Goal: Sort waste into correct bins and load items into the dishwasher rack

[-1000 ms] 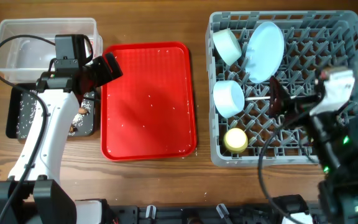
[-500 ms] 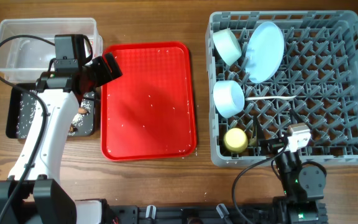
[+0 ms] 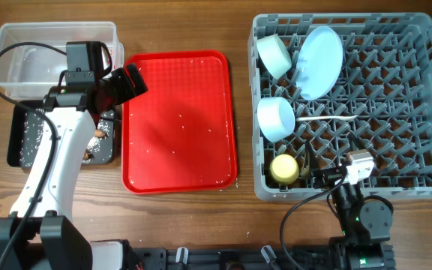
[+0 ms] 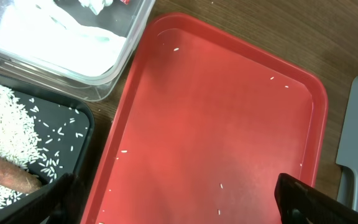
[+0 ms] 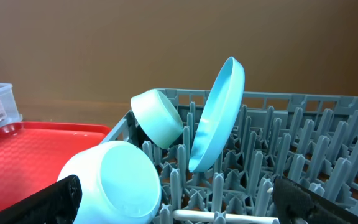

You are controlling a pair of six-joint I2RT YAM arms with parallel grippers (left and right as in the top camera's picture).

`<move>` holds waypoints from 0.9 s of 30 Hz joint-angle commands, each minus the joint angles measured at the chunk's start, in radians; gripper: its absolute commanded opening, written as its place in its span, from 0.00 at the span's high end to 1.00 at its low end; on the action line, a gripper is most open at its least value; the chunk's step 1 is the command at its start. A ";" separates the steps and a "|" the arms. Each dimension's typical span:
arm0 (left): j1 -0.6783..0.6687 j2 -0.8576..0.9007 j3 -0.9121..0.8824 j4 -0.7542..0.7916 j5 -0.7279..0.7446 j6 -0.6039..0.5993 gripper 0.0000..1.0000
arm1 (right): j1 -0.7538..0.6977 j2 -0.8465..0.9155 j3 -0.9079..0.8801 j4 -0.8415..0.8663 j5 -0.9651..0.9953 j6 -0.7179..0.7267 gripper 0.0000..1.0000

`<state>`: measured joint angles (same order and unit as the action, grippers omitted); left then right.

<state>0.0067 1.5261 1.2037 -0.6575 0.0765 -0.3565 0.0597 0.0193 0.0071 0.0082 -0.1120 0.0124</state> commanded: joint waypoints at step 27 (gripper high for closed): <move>0.075 -1.438 -1.198 0.580 -0.048 0.045 0.00 | -0.004 -0.009 -0.002 0.002 -0.016 -0.010 0.00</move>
<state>0.0357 0.1528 0.0154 -0.0399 -0.0040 -0.3412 0.0597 0.0162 0.0063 0.0071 -0.1120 0.0124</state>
